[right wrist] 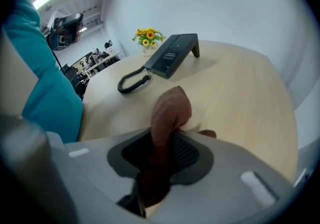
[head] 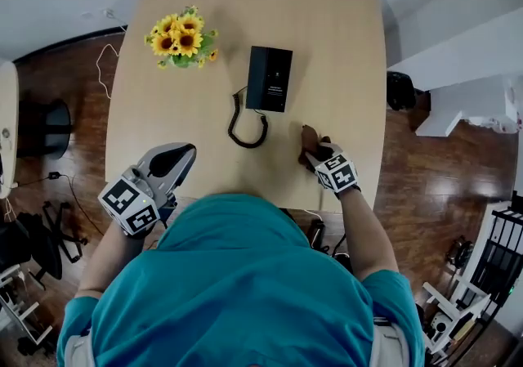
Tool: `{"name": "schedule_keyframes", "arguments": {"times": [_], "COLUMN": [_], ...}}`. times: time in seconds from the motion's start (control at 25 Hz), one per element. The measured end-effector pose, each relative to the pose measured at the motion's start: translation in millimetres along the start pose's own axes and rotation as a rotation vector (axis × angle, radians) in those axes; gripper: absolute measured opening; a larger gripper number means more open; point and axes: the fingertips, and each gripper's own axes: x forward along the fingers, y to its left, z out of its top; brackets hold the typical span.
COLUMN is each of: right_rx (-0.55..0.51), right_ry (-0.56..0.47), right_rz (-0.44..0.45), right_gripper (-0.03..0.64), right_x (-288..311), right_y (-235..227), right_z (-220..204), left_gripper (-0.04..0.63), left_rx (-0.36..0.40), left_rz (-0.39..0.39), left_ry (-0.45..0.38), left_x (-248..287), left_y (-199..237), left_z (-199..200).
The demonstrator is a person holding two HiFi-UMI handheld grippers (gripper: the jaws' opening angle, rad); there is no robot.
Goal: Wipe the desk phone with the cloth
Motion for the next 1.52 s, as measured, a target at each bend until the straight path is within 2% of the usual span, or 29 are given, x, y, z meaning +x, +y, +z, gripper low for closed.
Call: {"name": "schedule_keyframes", "arguments": {"times": [0.08, 0.16, 0.28, 0.4, 0.56, 0.76, 0.92, 1.08, 1.36, 1.52], "right_rx": [0.005, 0.023, 0.002, -0.07, -0.181, -0.251, -0.237, -0.198, -0.181, -0.228], "right_ry": [-0.013, -0.083, -0.223, -0.309, -0.319, -0.283, -0.265, -0.285, -0.307, -0.261], "right_rz": [-0.003, -0.003, -0.02, -0.045, -0.101, -0.131, -0.14, -0.113, -0.031, 0.021], "right_gripper": [0.095, 0.091, 0.091, 0.091, 0.091, 0.091, 0.092, 0.092, 0.092, 0.092], "right_x": [-4, -14, -36, -44, -20, 24, 43, 45, 51, 59], "right_y": [0, -3, -17, -34, -54, -65, -75, -75, -34, 4], "right_z": [7, 33, 101, 174, 247, 295, 308, 304, 240, 197], "left_gripper": [0.005, 0.005, 0.005, 0.005, 0.005, 0.005, 0.005, 0.005, 0.005, 0.005], "left_rx": [-0.015, -0.024, -0.03, -0.038, -0.052, -0.08, -0.103, -0.115, -0.121, -0.12], "left_rz": [0.003, 0.007, 0.02, 0.045, 0.09, 0.15, 0.187, 0.19, 0.169, 0.154], "left_ry": [0.0, -0.002, -0.013, -0.023, -0.027, -0.019, -0.023, -0.024, -0.013, -0.006], "left_x": [-2, -4, -9, -19, -36, -60, -75, -80, -73, -66], "left_y": [4, 5, 9, 15, 21, 31, 38, 41, 40, 37], "left_z": [-4, -6, -5, -5, -10, -20, -24, -28, -32, -32]}}
